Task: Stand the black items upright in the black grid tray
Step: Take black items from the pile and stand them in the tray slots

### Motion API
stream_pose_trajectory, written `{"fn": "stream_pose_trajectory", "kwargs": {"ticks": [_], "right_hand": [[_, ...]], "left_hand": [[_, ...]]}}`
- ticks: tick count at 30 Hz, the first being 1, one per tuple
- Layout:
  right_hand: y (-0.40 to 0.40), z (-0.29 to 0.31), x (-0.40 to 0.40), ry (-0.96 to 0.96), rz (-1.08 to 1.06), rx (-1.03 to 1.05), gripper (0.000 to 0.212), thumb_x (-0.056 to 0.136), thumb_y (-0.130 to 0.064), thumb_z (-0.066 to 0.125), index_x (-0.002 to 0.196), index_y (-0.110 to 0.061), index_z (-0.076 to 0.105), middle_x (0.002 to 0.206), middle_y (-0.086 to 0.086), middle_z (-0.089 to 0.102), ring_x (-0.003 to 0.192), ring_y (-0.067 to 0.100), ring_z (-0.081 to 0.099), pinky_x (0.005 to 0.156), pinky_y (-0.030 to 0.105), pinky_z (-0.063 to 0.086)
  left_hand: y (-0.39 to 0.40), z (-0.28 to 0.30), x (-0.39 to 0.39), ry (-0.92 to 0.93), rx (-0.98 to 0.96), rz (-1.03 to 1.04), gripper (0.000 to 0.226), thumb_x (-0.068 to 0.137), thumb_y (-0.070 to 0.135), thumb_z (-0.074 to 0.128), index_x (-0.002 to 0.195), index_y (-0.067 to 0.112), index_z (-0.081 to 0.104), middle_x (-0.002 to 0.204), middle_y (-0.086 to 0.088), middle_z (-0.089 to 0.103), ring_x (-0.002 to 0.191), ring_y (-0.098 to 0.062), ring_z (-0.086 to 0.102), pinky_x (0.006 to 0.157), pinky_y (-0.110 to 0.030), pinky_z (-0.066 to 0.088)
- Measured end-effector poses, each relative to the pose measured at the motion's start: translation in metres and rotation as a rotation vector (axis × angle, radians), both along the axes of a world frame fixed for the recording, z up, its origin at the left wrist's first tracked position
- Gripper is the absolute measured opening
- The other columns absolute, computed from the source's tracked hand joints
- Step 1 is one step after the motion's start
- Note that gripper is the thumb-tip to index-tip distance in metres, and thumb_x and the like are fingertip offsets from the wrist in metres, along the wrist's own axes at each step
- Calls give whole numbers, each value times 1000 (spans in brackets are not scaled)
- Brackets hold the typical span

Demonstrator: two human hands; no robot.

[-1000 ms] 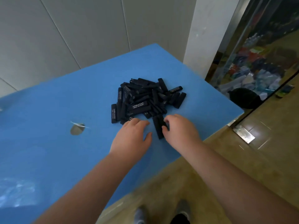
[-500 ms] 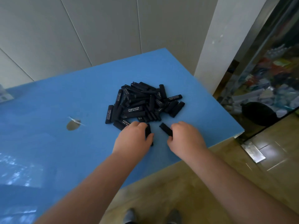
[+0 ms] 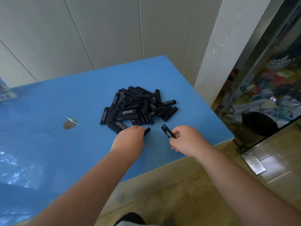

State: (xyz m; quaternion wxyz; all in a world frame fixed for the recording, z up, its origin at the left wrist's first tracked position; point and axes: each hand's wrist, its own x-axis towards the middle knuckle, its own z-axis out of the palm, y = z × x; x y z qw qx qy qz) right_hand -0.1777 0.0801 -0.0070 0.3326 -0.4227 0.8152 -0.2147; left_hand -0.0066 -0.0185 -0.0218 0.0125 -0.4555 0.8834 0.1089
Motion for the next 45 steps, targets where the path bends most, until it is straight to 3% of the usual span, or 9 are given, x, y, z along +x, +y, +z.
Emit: {"fn": "stream_pose_trajectory", "kwargs": {"ticks": [2, 5, 8, 11, 15, 23, 33, 38, 45], "right_hand": [[4, 2, -2, -283, -120, -68, 8, 90, -13, 57, 95, -12, 63, 88, 5, 74, 76, 16, 75, 80, 42, 62], [9, 9, -2, -516, -221, -171, 8, 96, -7, 56, 102, -7, 62, 103, 10, 69, 83, 14, 76, 82, 34, 62], [12, 13, -2, -547, -257, -286, 8, 95, -10, 60, 99, -11, 66, 97, 8, 73, 86, 15, 75, 82, 33, 62], [13, 15, 1, -503, -181, -354, 14, 93, -13, 66, 102, -23, 68, 89, -2, 76, 86, 10, 73, 78, 26, 60], [5, 15, 8, -586, -144, -374, 22, 93, -12, 66, 104, -32, 64, 90, -4, 75, 84, 9, 73, 71, 22, 57], [-31, 22, 55, -682, -4, -355, 6, 95, -13, 65, 99, -14, 69, 94, 11, 75, 84, 20, 73, 75, 33, 62], [-51, 37, 184, -703, 290, -279, 11, 95, -13, 66, 105, -18, 68, 99, 4, 75, 84, 22, 75, 71, 31, 61], [-49, 47, 255, -727, 349, -227, 9, 97, -15, 63, 104, -15, 68, 90, 5, 77, 75, 20, 74, 75, 38, 62], [-46, 48, 367, -710, 454, -180, 9, 97, -11, 63, 106, -8, 66, 96, 11, 76, 82, 25, 76, 78, 40, 61]], "left_hand": [[1, 0, 1, 164, 104, 85, 19, 87, 15, 51, 100, 21, 62, 95, 4, 66, 81, -20, 60, 68, -35, 54], [11, 10, -1, 524, 409, 279, 19, 87, 16, 60, 99, 29, 68, 87, 15, 71, 76, -9, 67, 67, -26, 55], [19, 19, -1, 814, 718, 419, 16, 88, 11, 66, 98, 22, 72, 84, 4, 77, 85, -14, 73, 86, -33, 58], [23, 25, 2, 956, 810, 453, 14, 90, 8, 67, 101, 16, 72, 91, -2, 77, 92, -19, 73, 89, -36, 58], [22, 32, 12, 1009, 781, 504, 12, 91, 9, 68, 101, 15, 71, 93, -1, 77, 90, -20, 73, 83, -30, 58], [24, 41, 73, 1132, 658, 684, 14, 92, 6, 64, 102, 15, 68, 100, -9, 74, 88, -23, 73, 87, -38, 58], [46, 54, 211, 1415, 544, 838, 15, 97, 3, 56, 109, 8, 62, 79, 0, 73, 80, -22, 73, 77, -37, 60], [68, 60, 290, 1412, 527, 886, 15, 96, 7, 59, 107, -3, 64, 89, -11, 74, 83, -25, 73, 77, -36, 60], [99, 64, 405, 1387, 469, 933, 20, 92, -3, 62, 105, 11, 65, 95, -6, 72, 86, -27, 74, 80, -37, 60]]}}
